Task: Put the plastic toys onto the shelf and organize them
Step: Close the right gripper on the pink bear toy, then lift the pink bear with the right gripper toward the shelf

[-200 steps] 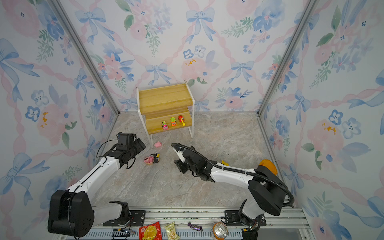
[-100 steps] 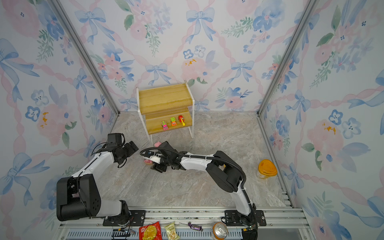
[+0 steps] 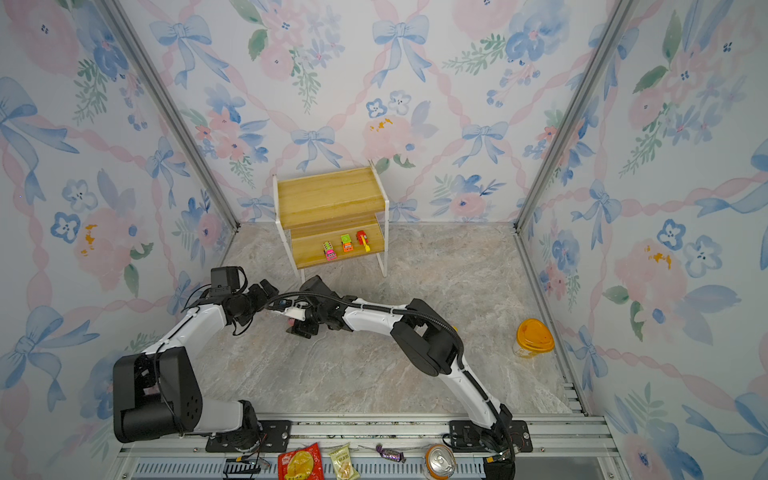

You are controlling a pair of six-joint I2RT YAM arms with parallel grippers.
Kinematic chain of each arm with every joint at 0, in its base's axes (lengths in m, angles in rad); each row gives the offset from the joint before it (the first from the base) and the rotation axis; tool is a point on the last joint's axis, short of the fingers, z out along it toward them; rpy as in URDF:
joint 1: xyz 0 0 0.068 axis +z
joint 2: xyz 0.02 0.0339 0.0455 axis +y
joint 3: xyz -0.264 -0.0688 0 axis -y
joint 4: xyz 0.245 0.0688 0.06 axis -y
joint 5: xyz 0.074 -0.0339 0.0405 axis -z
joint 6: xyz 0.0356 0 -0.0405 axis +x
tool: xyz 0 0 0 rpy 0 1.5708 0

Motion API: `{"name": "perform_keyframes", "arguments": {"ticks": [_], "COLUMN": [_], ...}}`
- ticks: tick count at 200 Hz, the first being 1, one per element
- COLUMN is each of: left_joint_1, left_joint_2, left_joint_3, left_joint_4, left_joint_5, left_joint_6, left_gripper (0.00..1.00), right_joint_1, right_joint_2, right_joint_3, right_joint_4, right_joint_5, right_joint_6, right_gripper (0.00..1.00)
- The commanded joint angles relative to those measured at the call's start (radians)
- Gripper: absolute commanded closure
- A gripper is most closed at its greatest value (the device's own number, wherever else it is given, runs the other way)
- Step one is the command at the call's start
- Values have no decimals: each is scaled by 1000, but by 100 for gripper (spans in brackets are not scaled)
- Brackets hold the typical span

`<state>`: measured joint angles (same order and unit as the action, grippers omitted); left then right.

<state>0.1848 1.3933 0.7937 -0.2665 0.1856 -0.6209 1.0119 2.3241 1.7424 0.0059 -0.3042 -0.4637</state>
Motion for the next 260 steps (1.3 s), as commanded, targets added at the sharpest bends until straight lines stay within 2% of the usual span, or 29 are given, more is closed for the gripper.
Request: {"name": "perform_keyframes", "arguments": {"ticks": [1, 65, 107, 138, 185, 213, 260], "left_joint_1": [21, 99, 107, 109, 111, 113, 114], "left_joint_2": [-28, -39, -40, -40, -42, -43, -45], "left_joint_3": [-17, -39, -46, -46, -52, -55, -59], "left_joint_4": [18, 56, 68, 71, 76, 82, 82], "left_joint_5": [26, 79, 95, 98, 107, 114, 114], "left_joint_6": [4, -32, -42, -41, -46, -49, -51], "left_gripper": [2, 2, 2, 2, 2, 2, 2], "right_joint_1": [7, -22, -33, -31, -30, -29, -26], "right_joint_2": [49, 87, 109, 171, 190, 196, 195], "right_joint_3": [68, 165, 211, 325, 361, 372, 373], "right_joint_4": [-88, -218, -303, -426, -477, -494, -485], "right_joint_5": [-12, 1, 4, 17, 17, 21, 37], "right_joint_6": [-33, -10, -21, -49, -62, -68, -64], "right_gripper": [26, 26, 25, 26, 27, 32, 51]}}
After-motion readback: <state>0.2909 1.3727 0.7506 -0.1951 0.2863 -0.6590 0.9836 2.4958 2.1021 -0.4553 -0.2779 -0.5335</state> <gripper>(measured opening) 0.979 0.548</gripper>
